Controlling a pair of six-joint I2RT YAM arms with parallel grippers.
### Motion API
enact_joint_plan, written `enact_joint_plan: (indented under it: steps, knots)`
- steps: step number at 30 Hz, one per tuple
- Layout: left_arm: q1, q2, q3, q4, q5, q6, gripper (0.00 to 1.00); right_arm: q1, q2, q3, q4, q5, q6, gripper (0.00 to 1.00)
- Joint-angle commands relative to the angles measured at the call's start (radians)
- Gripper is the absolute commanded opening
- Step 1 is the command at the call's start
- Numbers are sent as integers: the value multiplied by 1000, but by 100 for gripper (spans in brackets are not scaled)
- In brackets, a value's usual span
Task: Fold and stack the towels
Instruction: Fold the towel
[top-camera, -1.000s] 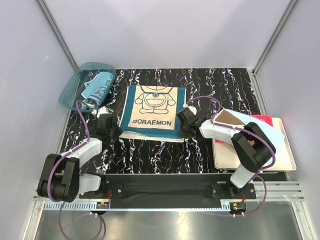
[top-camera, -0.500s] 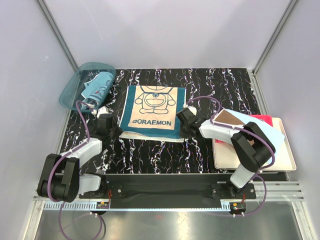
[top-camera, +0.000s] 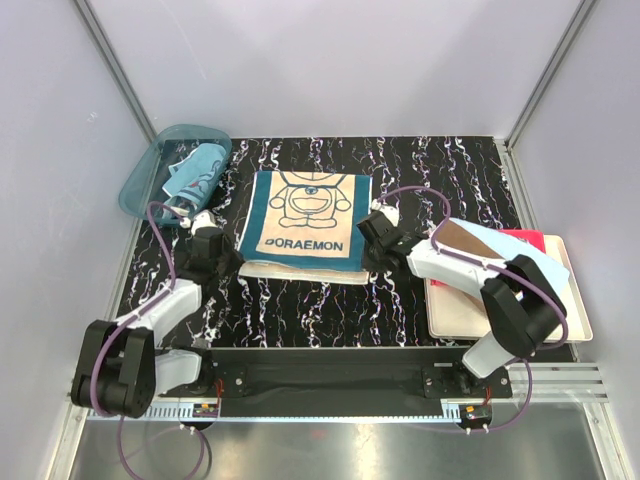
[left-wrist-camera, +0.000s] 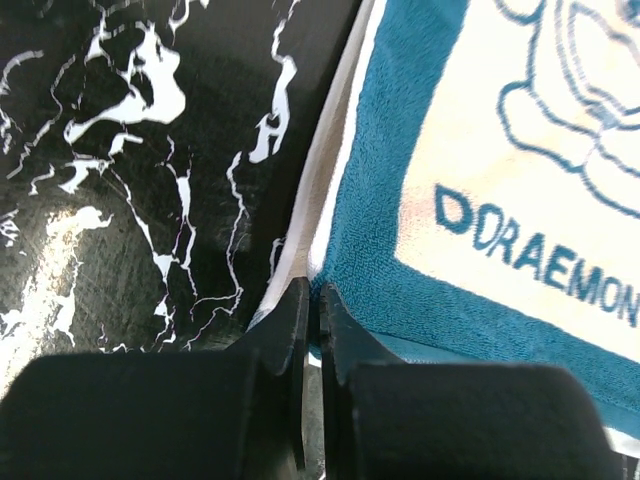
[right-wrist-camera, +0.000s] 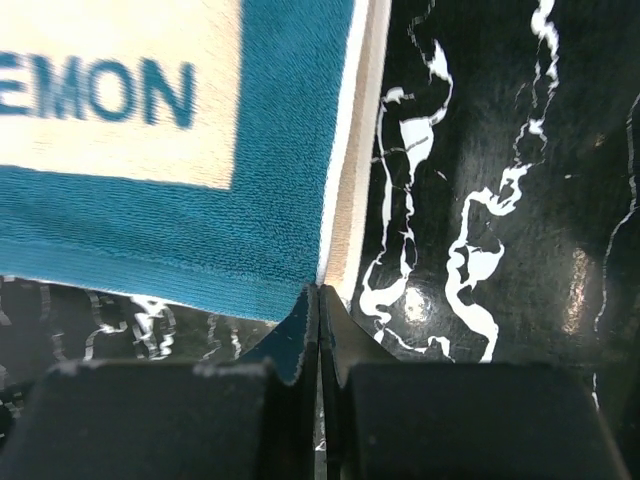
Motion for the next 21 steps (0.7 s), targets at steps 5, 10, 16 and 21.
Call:
enact_joint_plan:
  steps: [5,10,16,21]
  knots:
    - [5,-65,11,0,-25,5,0,11,-99,16,-32,36,-2,0]
    - [3,-68,-9,3,-34,-8,0,15,-92,-21,-6,13,10,0]
    - [3,-42,-37,23,-35,-6,0,20,-64,-55,28,-12,20,0]
    - [5,-39,-57,43,-9,-25,16,18,-56,-68,37,-15,17,1]
